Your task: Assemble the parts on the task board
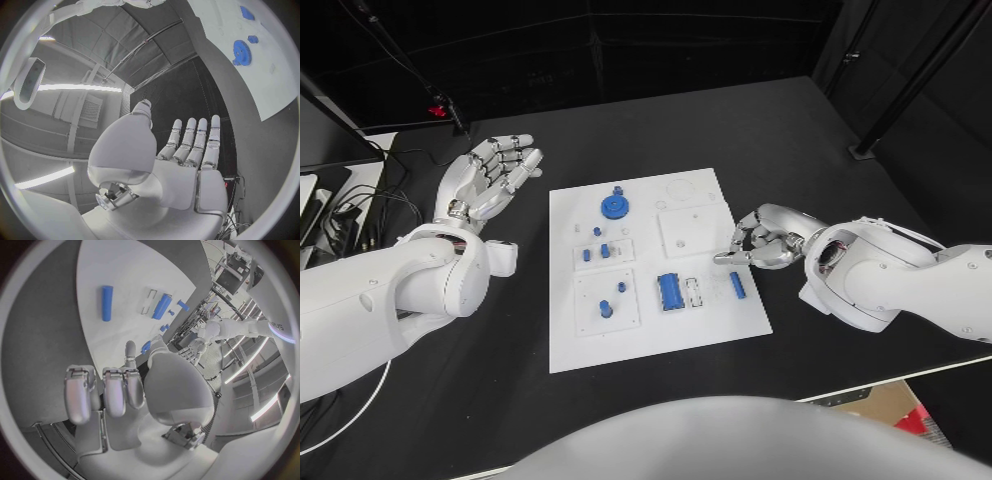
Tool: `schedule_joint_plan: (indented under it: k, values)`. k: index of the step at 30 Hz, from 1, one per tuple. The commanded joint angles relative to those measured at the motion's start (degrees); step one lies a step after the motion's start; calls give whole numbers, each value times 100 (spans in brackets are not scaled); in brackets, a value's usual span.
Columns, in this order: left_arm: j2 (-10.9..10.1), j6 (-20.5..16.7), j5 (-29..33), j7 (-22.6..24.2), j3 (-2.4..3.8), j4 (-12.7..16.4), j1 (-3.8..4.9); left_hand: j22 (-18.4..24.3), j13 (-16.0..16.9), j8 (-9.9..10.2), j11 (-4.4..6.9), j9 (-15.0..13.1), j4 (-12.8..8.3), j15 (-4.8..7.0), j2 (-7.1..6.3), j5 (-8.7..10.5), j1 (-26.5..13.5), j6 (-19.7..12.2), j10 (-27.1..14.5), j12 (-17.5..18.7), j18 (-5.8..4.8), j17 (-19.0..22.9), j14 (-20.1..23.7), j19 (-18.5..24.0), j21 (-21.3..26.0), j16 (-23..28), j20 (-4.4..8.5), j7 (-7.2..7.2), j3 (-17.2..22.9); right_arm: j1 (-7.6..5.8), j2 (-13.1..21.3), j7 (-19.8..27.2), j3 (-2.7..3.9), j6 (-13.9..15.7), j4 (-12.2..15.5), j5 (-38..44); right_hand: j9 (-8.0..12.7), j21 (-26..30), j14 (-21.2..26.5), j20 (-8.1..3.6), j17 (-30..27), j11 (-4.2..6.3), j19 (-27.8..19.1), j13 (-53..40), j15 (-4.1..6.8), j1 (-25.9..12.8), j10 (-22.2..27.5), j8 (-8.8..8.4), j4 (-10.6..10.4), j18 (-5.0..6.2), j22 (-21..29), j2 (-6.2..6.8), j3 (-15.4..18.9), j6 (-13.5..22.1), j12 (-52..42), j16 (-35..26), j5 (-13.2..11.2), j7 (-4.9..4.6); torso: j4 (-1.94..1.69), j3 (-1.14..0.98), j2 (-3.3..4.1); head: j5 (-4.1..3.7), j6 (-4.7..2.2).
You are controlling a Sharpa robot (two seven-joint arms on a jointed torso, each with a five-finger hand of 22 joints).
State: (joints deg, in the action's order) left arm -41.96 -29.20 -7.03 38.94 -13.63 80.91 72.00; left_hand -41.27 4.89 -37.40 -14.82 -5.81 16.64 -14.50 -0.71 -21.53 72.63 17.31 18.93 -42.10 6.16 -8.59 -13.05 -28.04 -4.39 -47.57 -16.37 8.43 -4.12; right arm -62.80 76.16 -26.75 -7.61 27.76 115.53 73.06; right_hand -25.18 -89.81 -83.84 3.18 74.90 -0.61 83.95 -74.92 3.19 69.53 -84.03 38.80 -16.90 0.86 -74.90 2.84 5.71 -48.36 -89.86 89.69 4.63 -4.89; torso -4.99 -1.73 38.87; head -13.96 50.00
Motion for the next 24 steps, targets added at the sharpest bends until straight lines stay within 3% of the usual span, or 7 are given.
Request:
schedule_joint_plan:
  k: [1, 10, 24]
  values:
    - [7, 30, 0, 523, 5, -1, 7, 7, -10, -35, 7, 8, 12, 9, 58, -24, 7, -34, -39, -35, -49, 4, -32, -10, -40, -21, -18, 849, -34, 28, 73, -251, -4, -283, -6, 62, 32, -19, -616, 29, 1510, -73, 605, -1508, -37, 23, -597, -36, 12, -86, -1510, -91, 41, 66, -14, 31, 136, -22, 10, -2, -5, -32, 0]
    - [-8, 35, 0, 525, 5, 8, -4, 7, -11, -37, 7, 9, 12, 9, 59, -25, 8, -35, -39, -36, -49, 6, -33, -10, -40, -23, -17, 849, -35, 123, 74, -840, -9, -796, -74, 333, 87, -19, -616, 81, 1510, -123, 605, -1508, -88, 123, -597, -64, 23, -86, -1510, -195, 80, 162, -14, 31, 513, -72, -2, -10, 4, -75, 0]
    - [-20, 39, 0, 527, 5, 8, -12, 7, -12, -39, 7, 10, 12, 9, 61, -25, 9, -36, -40, -38, -49, 8, -34, -9, -40, -25, -17, 849, -35, 152, -105, -1088, -13, -1078, -124, 506, 93, -19, -616, 86, 1510, -126, 605, -1508, -93, 119, -597, -65, 17, -86, -1510, -211, 90, 163, -14, 31, 542, -75, -5, -9, 5, -97, 0]
